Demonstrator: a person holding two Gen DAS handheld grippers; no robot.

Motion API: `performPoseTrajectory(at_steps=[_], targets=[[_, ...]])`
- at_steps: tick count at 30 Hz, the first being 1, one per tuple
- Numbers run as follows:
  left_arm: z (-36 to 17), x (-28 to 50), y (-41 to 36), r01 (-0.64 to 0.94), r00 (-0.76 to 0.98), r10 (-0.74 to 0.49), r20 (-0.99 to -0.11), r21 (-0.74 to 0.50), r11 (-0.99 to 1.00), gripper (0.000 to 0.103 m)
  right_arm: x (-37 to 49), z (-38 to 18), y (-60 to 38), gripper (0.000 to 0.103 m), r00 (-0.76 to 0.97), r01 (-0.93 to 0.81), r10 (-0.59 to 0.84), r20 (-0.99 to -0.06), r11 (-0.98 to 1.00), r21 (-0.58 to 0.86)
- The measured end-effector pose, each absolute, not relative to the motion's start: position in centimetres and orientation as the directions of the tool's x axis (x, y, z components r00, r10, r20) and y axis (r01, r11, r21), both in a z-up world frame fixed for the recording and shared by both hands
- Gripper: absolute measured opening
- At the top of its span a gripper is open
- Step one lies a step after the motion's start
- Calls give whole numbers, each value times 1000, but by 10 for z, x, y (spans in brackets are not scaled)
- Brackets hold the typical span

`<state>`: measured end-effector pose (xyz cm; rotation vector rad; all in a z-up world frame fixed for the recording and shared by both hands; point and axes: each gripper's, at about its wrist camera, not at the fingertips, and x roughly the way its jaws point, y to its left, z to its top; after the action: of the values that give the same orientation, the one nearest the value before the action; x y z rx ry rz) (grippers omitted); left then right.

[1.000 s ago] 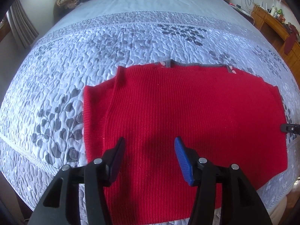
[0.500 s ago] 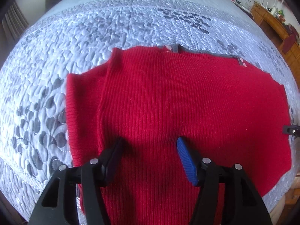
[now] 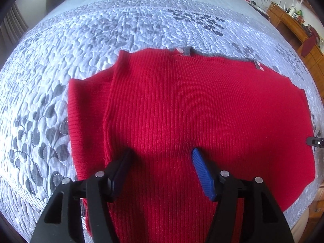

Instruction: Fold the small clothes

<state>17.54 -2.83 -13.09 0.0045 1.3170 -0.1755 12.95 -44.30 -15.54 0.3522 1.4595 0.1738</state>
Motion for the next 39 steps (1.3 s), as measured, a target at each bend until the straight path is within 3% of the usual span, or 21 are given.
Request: performPoseTrajectory(at_steps=[1,3,5,6,8,14,21,28,32,35,38,39], targets=[[-131,176,-28,131,236,-127,-963,-98,986,64,131,-156,-444,54,108,103,336,-936,932,347],[-131,178,-27,134,222,-135,-966,-107,985,64,132,-154,-446,41,109,100,358,-927,924,369],[-132,181,-26,137,204,-147,-968,-121,983,64,133,-154,-446,36,104,114,374,-921,916,385],[-132,181,-26,141,196,-154,-968,-127,982,64,134,-154,-447,26,103,115,383,-918,912,394],[-133,183,-25,148,178,-167,-970,-141,979,66,135,-152,-446,20,101,126,401,-911,903,411],[-134,190,-19,140,126,-236,-964,-218,966,71,142,-128,-421,15,107,79,270,-957,957,279],[-136,192,-23,158,96,-241,-966,-225,962,76,153,-71,-345,13,184,-107,195,-963,978,178],[-138,195,-25,165,94,-249,-964,-232,959,78,156,-71,-260,13,158,-284,215,-964,945,164],[-138,195,-25,163,91,-249,-964,-233,959,79,148,-86,-232,31,95,-343,255,-962,916,209],[-139,195,-25,167,94,-252,-963,-234,958,81,135,-74,-235,33,116,-347,298,-948,906,242],[-140,194,-28,177,99,-241,-966,-221,959,83,121,-56,-253,51,143,-338,350,-926,896,287],[-140,195,-30,178,99,-237,-967,-217,960,83,115,-50,-259,52,159,-340,349,-923,897,281]])
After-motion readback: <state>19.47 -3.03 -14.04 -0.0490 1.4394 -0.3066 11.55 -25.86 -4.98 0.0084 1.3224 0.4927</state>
